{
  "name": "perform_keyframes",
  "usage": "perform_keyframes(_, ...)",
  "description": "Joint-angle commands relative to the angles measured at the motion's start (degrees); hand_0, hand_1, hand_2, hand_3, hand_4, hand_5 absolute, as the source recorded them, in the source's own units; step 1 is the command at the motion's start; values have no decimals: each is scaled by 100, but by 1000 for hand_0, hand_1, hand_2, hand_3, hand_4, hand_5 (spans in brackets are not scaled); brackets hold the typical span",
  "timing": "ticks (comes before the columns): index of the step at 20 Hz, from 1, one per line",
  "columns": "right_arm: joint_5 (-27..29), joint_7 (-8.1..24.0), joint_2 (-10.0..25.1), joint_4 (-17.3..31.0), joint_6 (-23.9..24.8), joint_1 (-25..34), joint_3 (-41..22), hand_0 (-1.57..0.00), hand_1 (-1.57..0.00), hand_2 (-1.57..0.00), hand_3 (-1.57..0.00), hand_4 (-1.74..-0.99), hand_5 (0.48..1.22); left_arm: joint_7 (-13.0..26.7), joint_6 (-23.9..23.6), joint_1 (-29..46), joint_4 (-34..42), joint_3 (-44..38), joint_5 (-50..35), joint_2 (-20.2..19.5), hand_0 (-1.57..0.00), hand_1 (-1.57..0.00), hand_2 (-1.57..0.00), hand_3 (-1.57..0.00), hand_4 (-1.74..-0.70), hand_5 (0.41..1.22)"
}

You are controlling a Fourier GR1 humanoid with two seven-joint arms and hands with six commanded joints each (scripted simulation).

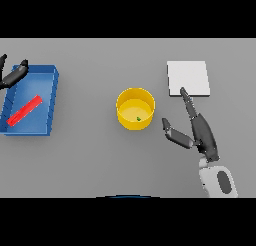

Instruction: Pick up the red beaker and tilt it to pour out 1 green nut into yellow bowl. Pick up the yellow bowl and place it on the metallic measuring scale.

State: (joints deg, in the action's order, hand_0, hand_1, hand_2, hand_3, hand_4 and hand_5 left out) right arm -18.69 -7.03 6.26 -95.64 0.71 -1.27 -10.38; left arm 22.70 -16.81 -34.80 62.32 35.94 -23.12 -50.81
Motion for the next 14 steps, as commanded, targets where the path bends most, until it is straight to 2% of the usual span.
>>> perform_keyframes(1,-107,-22,73,60,-138,80,-124,1,1,1,1,-1137,717,15,-45,-9,40,1,5,7,-27,-24,-23,-19,-713,685)
perform_keyframes(2,-246,-75,280,30,-315,162,-224,1,1,1,1,-1153,728,-1,-91,22,75,35,51,-2,-22,-19,-18,-15,-710,689)
perform_keyframes(3,-370,57,505,105,-495,415,-261,1,1,1,1,-1172,728,-33,-63,32,105,21,12,4,-17,-15,-14,-12,-713,683)
perform_keyframes(6,-1310,334,1063,253,-920,1066,-834,1,1,1,1,-1216,704,-201,-64,59,50,-46,-58,56,-8,-7,-7,-6,-720,667)
perform_keyframes(7,-1561,303,1173,300,-1043,1266,-1028,1,1,1,1,-1220,701,-225,-56,93,55,-40,-80,86,-6,-6,-5,-4,-719,664)
perform_keyframes(10,-2259,-105,1553,645,-1353,1938,-1574,1,1,1,1,-1232,702,-169,0,-6,-15,-17,-61,120,-3,-2,-2,-2,-715,669)
perform_keyframes(11,-2443,-121,1608,842,-1463,2160,-1728,1,1,1,1,-1228,703,-180,-13,9,32,-2,-51,110,-2,-2,-2,-1,-712,672)
perform_keyframes(14,-2680,-325,1785,1096,-1901,2699,-2040,1,1,1,1,-1213,705,-146,49,3,99,-43,-139,76,-1,0,0,0,-714,682)
